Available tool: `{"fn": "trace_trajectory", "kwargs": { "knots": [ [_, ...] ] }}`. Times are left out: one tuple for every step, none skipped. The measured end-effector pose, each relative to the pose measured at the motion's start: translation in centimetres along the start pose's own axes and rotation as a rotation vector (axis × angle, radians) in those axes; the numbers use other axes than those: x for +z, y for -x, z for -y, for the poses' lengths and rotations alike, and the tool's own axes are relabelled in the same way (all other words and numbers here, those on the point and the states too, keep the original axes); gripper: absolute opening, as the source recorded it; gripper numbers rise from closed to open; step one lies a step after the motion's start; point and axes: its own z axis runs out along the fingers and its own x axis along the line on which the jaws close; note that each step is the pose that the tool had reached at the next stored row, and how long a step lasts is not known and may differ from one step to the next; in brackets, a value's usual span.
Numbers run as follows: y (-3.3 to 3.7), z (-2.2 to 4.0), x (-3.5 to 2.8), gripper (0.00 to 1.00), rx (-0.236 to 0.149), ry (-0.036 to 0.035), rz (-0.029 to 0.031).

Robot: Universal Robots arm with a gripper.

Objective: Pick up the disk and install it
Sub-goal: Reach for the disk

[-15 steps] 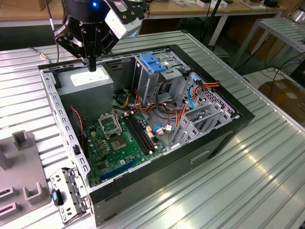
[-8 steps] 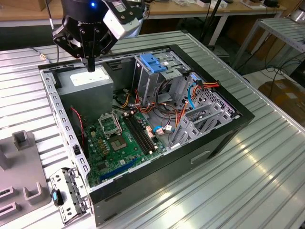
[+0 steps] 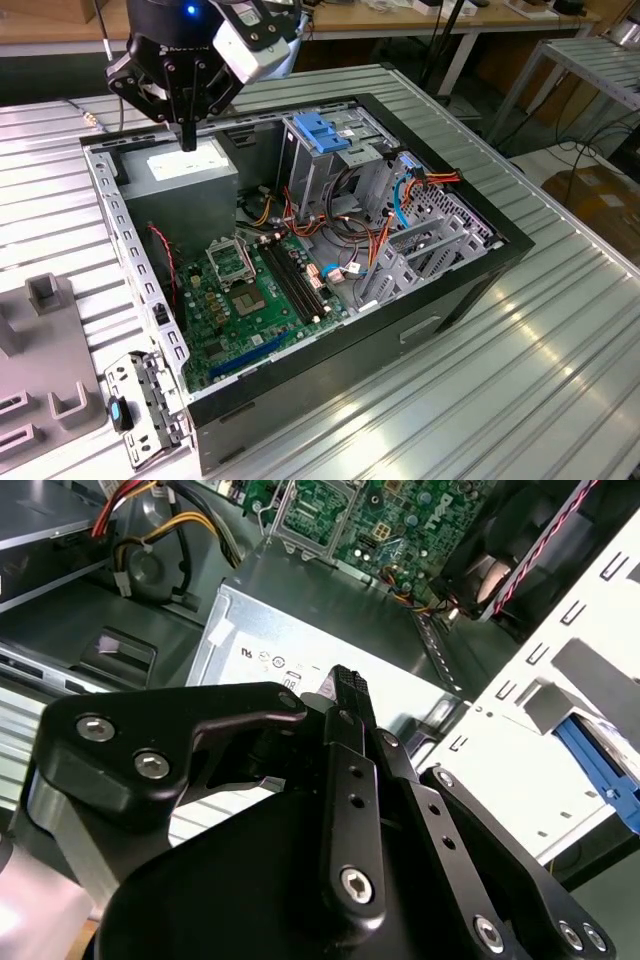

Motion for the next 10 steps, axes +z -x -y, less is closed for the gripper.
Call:
{"fn": "trace_trajectory", "kwargs": {
  "knots": [
    [-0.02, 0.00, 0.00, 0.11, 0.000, 0.0000, -0.0002],
    [-0.03, 0.00, 0.00, 0.11, 0.000, -0.0001, -0.0005],
    [-0.05, 0.00, 0.00, 0.11, 0.000, -0.0001, -0.0008],
    [-0.06, 0.01, 0.01, 0.11, 0.000, -0.0001, -0.0010],
    [-0.08, 0.01, 0.01, 0.11, 0.000, -0.0002, -0.0013],
    [-0.10, 0.01, 0.01, 0.11, 0.000, -0.0002, -0.0018],
    [-0.11, 0.01, 0.01, 0.11, 0.000, -0.0002, -0.0020],
    [-0.14, 0.01, 0.02, 0.11, 0.000, -0.0002, -0.0025],
    [-0.15, 0.01, 0.02, 0.11, 0.000, -0.0003, -0.0028],
    [-0.17, 0.02, 0.02, 0.11, 0.000, -0.0003, -0.0031]
  ]
}}
